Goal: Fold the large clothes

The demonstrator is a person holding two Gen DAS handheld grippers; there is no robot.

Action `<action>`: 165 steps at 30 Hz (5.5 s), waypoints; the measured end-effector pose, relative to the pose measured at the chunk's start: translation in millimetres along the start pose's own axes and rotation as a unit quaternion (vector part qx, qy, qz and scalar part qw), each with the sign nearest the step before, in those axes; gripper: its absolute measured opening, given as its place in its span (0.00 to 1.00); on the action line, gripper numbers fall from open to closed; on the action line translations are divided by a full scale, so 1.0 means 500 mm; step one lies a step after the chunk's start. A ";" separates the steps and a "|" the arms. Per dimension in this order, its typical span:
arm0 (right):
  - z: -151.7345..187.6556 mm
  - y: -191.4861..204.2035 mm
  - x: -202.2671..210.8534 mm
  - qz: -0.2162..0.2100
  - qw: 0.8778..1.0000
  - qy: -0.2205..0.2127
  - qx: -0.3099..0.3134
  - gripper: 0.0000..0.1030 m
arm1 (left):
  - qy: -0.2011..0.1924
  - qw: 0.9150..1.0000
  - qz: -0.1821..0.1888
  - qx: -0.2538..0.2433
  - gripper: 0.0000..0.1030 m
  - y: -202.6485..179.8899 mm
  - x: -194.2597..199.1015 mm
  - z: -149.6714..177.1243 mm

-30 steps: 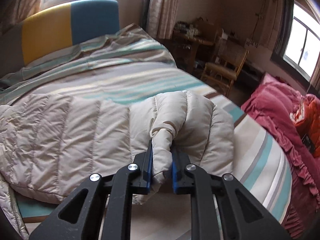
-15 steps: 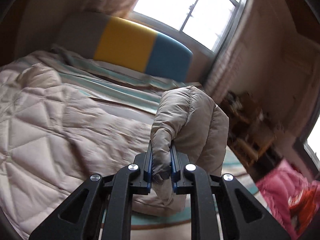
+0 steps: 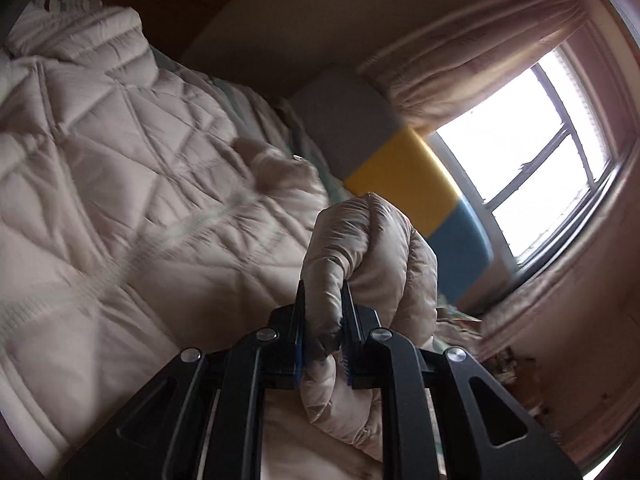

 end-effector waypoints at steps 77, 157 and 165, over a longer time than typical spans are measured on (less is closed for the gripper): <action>0.269 -0.259 -0.033 -0.061 0.892 0.075 -0.441 0.53 | -0.027 0.994 0.063 -0.082 0.97 -0.348 -0.028 -0.182; 0.273 -0.250 -0.050 -0.037 0.902 0.098 -0.419 0.61 | 0.096 0.908 -0.102 0.394 0.85 0.511 -0.244 -0.074; 0.273 -0.252 -0.051 -0.035 0.902 0.099 -0.419 0.62 | 0.087 0.906 -0.142 0.389 0.25 0.513 -0.254 -0.091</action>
Point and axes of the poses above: each gripper's, at about its wrist camera, not at the fingertips, and x roughly against the way its jaws point, y to its left, z to its underside, the point moved 5 cm from there along -x, roughly the way its jaws point, and after that the axes turned 14 degrees about -z, right-handed, at the moved point
